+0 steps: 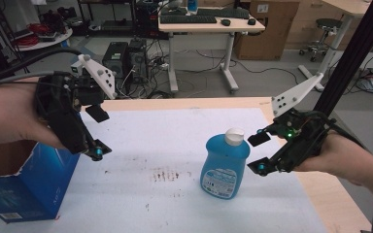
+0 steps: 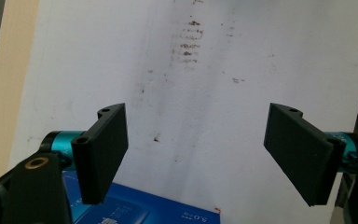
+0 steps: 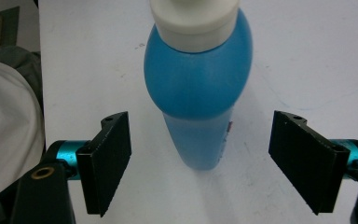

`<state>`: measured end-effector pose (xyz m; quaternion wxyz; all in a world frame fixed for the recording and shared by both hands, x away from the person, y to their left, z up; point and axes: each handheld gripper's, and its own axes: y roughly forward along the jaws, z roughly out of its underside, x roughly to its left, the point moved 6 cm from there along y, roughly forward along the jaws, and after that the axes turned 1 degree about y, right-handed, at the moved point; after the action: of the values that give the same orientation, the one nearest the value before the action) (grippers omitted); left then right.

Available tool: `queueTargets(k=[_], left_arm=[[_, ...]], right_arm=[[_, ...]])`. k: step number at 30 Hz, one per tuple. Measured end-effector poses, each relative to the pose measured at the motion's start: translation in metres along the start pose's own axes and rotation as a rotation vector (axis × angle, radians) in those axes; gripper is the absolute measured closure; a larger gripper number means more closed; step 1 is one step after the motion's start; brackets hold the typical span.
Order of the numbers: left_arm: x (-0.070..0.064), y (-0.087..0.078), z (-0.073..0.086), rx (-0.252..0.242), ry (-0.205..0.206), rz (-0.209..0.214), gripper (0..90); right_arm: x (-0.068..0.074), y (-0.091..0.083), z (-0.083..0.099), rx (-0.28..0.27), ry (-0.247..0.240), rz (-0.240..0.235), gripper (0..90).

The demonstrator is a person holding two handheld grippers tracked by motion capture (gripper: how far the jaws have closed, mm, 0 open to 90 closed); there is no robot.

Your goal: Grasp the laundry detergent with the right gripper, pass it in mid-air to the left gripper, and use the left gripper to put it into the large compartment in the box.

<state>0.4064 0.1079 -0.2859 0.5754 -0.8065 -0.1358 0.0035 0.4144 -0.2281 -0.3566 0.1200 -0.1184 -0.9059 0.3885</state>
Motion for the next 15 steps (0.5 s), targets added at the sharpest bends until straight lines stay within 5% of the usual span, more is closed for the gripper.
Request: queueTargets(k=[15], left_arm=[[0.0, 0.001, 0.002, -0.003, -0.001, 0.0, 21.9]], right_arm=[[0.005, 0.041, -0.003, 0.047, -0.022, 0.005, 20.4]])
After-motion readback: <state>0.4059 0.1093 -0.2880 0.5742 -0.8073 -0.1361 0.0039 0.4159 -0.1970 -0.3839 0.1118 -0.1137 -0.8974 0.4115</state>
